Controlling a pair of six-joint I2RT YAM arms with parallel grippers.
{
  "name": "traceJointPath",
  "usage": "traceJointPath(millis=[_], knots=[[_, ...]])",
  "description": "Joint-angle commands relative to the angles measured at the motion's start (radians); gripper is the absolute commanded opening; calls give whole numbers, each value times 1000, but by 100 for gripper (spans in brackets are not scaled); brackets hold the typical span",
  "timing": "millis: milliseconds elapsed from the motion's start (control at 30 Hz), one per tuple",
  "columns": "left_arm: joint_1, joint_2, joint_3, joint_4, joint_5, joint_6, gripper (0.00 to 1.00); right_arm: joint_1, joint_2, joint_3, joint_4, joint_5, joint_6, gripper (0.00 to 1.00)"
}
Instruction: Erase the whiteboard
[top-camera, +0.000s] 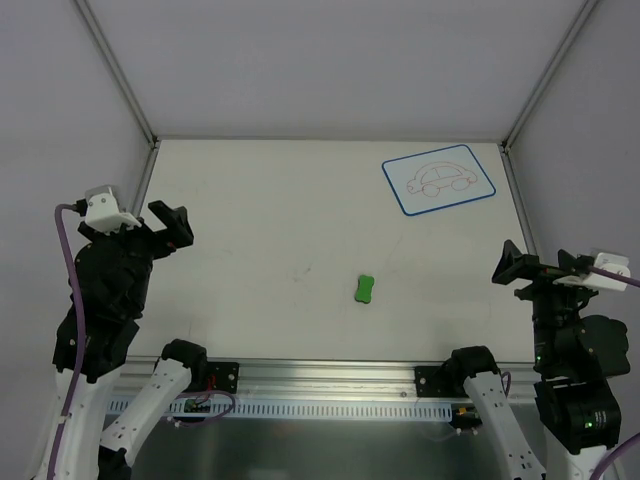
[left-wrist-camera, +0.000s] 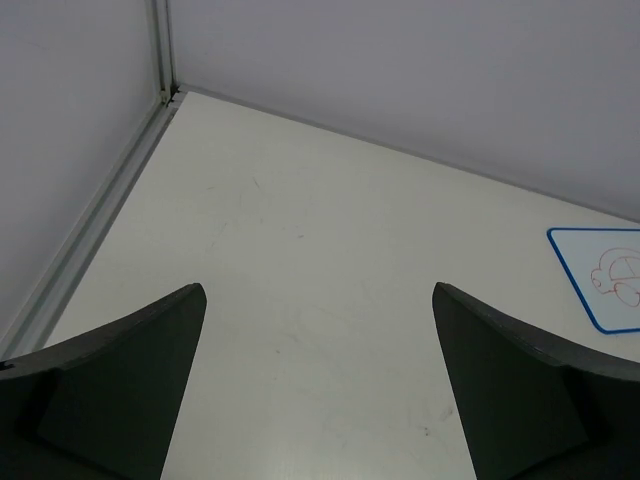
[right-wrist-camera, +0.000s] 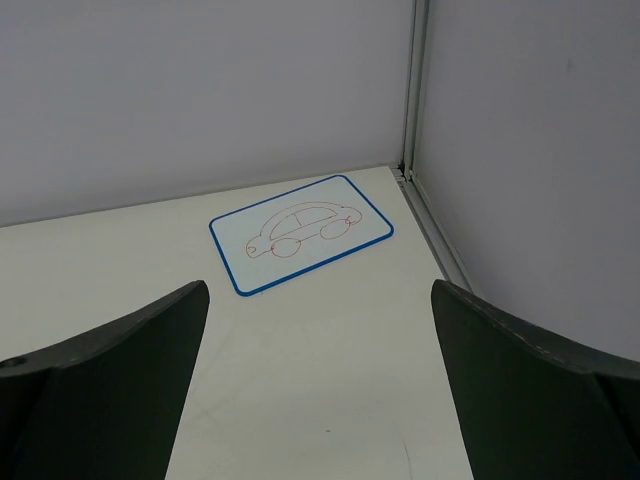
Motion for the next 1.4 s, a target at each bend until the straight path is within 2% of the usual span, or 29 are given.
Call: traceJointPath(millis=[0, 100, 200, 300, 433, 467, 500, 633, 733, 800, 900, 1033, 1167, 1367], knots=[[6, 23, 4, 19, 15, -11, 99, 9, 4, 1, 51, -31, -8, 99], [6, 39, -7, 19, 35, -32, 99, 9, 45, 2, 49, -64, 22, 99], [7, 79, -21, 20, 78, -59, 99, 9, 124, -1, 49, -69, 146, 99], [6, 133, -45, 20, 121, -77, 99, 9, 212, -17, 78, -178, 199, 99], [6, 194, -88, 32, 158, -89, 99, 9, 411, -51, 147, -311, 167, 99], [6, 202, -100, 40, 172, -92, 99, 7, 510, -44, 160, -393, 148, 99], [6, 219, -125, 52, 182, -97, 99, 9, 566, -30, 158, -399, 160, 99], [6, 251, -189, 95, 218, -106, 99, 9, 830, 57, 158, -400, 183, 99], [9, 274, -203, 102, 244, -100, 99, 10, 1038, 143, 166, -335, 193, 99], [10, 282, -211, 103, 245, -92, 99, 16, 1185, 194, 219, -333, 157, 99], [12, 285, -222, 105, 235, -74, 99, 16, 1322, 277, 270, -331, 144, 99], [21, 288, -237, 105, 218, -65, 99, 9, 1586, 445, 246, -434, 137, 99], [27, 291, -242, 106, 232, -63, 99, 10, 1730, 542, 250, -465, 157, 99], [33, 291, -251, 105, 225, -54, 99, 12, 1840, 588, 276, -466, 196, 99]])
